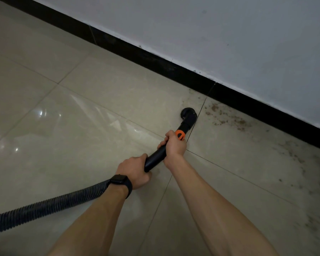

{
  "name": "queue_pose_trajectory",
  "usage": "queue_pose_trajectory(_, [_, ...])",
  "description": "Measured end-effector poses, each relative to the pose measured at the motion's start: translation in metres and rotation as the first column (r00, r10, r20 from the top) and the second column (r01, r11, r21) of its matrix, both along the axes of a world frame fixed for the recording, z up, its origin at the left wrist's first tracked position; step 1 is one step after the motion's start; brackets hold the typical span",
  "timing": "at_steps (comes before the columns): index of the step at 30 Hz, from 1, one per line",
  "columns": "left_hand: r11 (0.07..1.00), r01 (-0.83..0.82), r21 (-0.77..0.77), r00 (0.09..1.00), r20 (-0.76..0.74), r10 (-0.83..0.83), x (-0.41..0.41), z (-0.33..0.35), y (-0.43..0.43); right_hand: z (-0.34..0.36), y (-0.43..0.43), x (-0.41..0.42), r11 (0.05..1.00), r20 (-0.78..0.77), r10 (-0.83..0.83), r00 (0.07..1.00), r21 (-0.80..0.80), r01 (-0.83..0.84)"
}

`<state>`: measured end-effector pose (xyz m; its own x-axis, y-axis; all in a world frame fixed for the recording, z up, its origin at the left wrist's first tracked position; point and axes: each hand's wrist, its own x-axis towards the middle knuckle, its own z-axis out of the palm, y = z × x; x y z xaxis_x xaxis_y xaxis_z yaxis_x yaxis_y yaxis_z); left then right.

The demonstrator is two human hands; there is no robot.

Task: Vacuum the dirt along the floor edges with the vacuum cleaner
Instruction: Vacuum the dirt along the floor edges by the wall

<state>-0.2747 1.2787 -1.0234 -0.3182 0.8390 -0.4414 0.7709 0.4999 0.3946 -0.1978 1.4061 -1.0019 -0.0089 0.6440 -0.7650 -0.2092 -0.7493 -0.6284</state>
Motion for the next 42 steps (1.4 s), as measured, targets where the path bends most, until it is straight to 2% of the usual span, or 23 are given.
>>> queue_pose_trajectory(10, [0.997, -0.074, 0.012, 0.997, 0.009, 0.074, -0.003, -0.007, 0.015, -0.005, 0.018, -0.011, 0.996, 0.046, 0.082, 0.996, 0.036, -0.084])
queue_pose_trajectory(42, [0.997, -0.051, 0.059, 0.997, 0.065, 0.047, -0.014, -0.016, 0.099, -0.012, 0.099, -0.023, 0.995, 0.051, 0.031, 0.998, 0.089, -0.036])
